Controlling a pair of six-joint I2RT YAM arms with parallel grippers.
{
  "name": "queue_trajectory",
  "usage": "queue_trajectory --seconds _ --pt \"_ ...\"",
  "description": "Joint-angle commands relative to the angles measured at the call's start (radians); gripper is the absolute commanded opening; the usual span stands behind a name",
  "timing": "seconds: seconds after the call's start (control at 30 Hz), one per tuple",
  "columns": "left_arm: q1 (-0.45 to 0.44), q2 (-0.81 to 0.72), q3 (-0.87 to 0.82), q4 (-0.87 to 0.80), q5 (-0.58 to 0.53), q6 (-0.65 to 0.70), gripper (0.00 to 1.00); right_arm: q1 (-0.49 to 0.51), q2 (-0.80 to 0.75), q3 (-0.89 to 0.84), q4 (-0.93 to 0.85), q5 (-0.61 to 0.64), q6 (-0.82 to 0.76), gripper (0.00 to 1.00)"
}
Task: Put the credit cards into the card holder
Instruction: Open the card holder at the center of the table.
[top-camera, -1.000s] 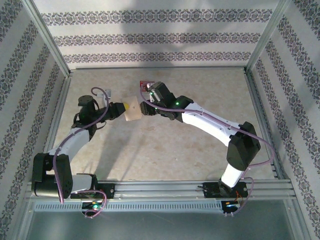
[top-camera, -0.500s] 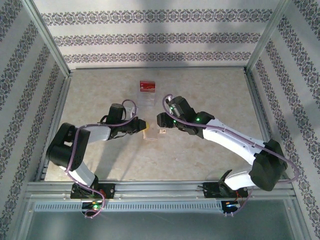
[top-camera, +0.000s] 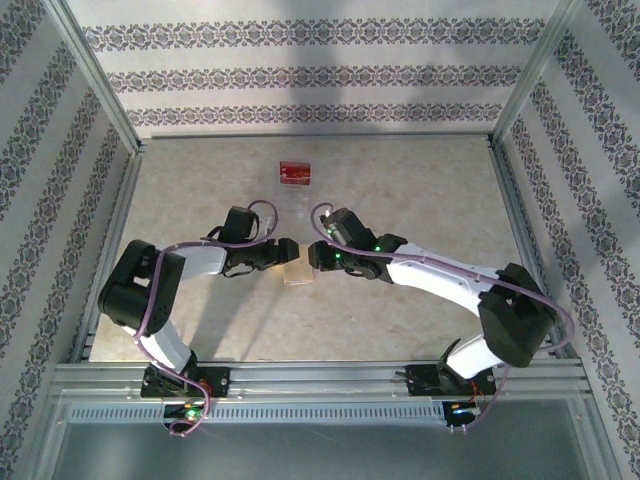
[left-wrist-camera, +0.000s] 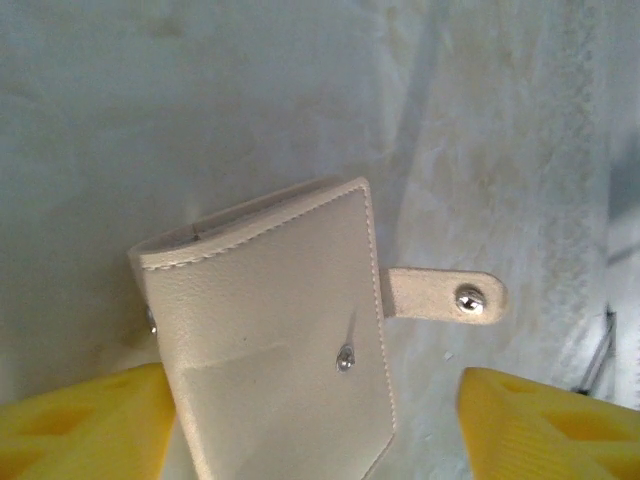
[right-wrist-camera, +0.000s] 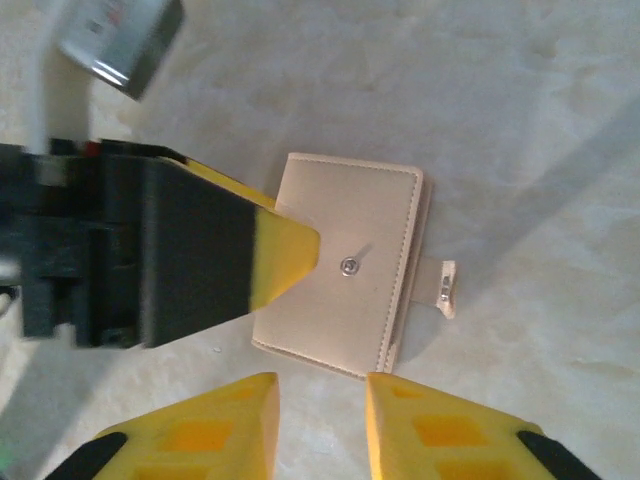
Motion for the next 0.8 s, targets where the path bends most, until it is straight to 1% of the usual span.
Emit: queue_trajectory --seconds 0.0,0.07,0.1,0.13,0.17,0.27,0.37,0.4,0.47,0.53,0.6,0.7,0.77 --pt "-0.005 -0.085 0.046 -0.124 -0.065 0.137 0.83 -0.009 0.047 0.027 0.041 -0.059 0.016 0.26" --pt "-0.003 -0.116 0.059 -0.173 -0.059 0.21 0.88 -0.014 0.074 0.04 0.055 -0.082 0.019 0.25" --pt "-0.002 -0.129 0.073 -0.212 -0.057 0.259 0.95 -0.015 0.089 0.048 0.056 -0.091 0.018 0.25" --pt "-0.002 -0.142 0.089 -0.251 -0.058 0.316 0.99 -0.016 0.104 0.056 0.054 -0.1 0.016 0.24" --pt "-0.003 -0.151 0.101 -0.287 -0.061 0.365 1.0 -0.017 0.119 0.063 0.055 -0.106 0.015 0.23" --pt "-0.004 -0.181 0.117 -0.369 -0.106 0.519 1.0 -0.029 0.164 0.081 0.056 -0.128 0.014 0.17" --pt "-0.007 -0.198 0.111 -0.4 -0.183 0.622 1.0 -0.051 0.199 0.088 0.058 -0.132 0.02 0.09" --pt "-0.008 -0.203 0.111 -0.409 -0.203 0.644 1.0 -0.062 0.205 0.087 0.061 -0.134 0.024 0.08" --pt "-0.017 -0.212 0.115 -0.434 -0.248 0.723 1.0 -0.08 0.217 0.084 0.069 -0.137 0.021 0.07" --pt "-0.025 -0.212 0.123 -0.453 -0.271 0.786 1.0 -0.095 0.237 0.086 0.067 -0.146 0.015 0.07" --pt "-0.037 -0.211 0.127 -0.457 -0.297 0.818 1.0 -0.11 0.255 0.086 0.067 -0.156 0.011 0.07" --pt "-0.084 -0.199 0.142 -0.486 -0.326 0.891 1.0 -0.13 0.264 0.062 0.074 -0.154 0.01 0.07" --pt "-0.13 -0.184 0.143 -0.502 -0.347 0.939 1.0 -0.144 0.263 0.036 0.091 -0.156 0.013 0.07"
